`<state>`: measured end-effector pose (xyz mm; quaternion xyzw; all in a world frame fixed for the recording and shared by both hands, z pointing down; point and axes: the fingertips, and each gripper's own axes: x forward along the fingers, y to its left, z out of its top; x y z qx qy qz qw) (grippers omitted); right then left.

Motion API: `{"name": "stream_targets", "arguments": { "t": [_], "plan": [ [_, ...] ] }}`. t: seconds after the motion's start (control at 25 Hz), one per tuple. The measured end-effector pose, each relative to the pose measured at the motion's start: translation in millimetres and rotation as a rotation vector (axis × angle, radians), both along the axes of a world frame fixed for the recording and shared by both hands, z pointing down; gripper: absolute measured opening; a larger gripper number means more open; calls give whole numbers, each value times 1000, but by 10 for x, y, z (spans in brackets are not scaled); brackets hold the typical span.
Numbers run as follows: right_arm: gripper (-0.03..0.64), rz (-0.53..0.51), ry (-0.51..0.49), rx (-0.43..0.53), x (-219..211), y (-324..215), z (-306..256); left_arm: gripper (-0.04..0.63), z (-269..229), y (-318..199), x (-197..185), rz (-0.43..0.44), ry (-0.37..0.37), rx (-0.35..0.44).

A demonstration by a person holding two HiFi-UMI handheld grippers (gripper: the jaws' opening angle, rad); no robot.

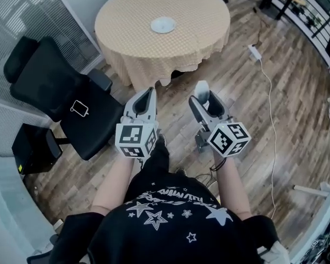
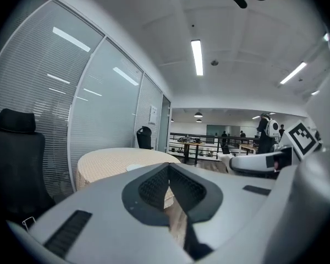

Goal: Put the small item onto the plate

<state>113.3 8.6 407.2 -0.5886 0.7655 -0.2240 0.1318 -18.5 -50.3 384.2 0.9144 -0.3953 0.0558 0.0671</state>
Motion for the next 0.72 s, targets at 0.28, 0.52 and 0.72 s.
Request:
{"name": "stream_targets", "arguments": {
  "t": [0.28, 0.52, 0.72],
  "plan": [
    [299, 49, 17, -7, 140, -810, -68, 0, 44, -821, 218, 67, 31, -13],
    [299, 81, 44, -11, 100, -1432, -109, 0, 88, -1462, 150, 95, 41, -26],
    [299, 121, 25, -33, 76, -1809, -42, 0, 190, -1913, 28, 108, 49, -58]
  ]
}}
